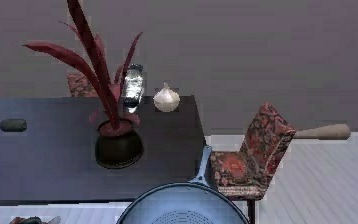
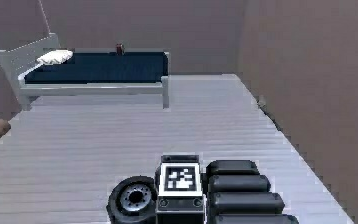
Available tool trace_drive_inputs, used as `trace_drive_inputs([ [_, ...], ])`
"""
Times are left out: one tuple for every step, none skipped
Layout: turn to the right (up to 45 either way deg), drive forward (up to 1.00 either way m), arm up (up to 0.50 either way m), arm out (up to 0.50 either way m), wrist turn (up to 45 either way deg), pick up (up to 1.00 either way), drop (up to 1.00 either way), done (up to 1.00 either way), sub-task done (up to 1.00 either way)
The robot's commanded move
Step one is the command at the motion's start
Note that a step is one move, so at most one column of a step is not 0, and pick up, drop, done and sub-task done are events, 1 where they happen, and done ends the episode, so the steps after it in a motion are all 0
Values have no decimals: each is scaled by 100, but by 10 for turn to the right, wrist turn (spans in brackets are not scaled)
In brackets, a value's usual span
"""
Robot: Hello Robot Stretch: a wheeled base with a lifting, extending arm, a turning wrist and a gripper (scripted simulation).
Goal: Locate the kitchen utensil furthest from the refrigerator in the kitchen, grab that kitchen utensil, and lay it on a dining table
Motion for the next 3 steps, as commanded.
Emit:
trace_drive_inputs([
  [0, 30, 0, 0, 0, 0, 0, 0, 0],
  [450, 0, 0, 0, 0, 0, 0, 0, 0],
  [450, 0, 0, 0, 0, 0, 0, 0, 0],
])
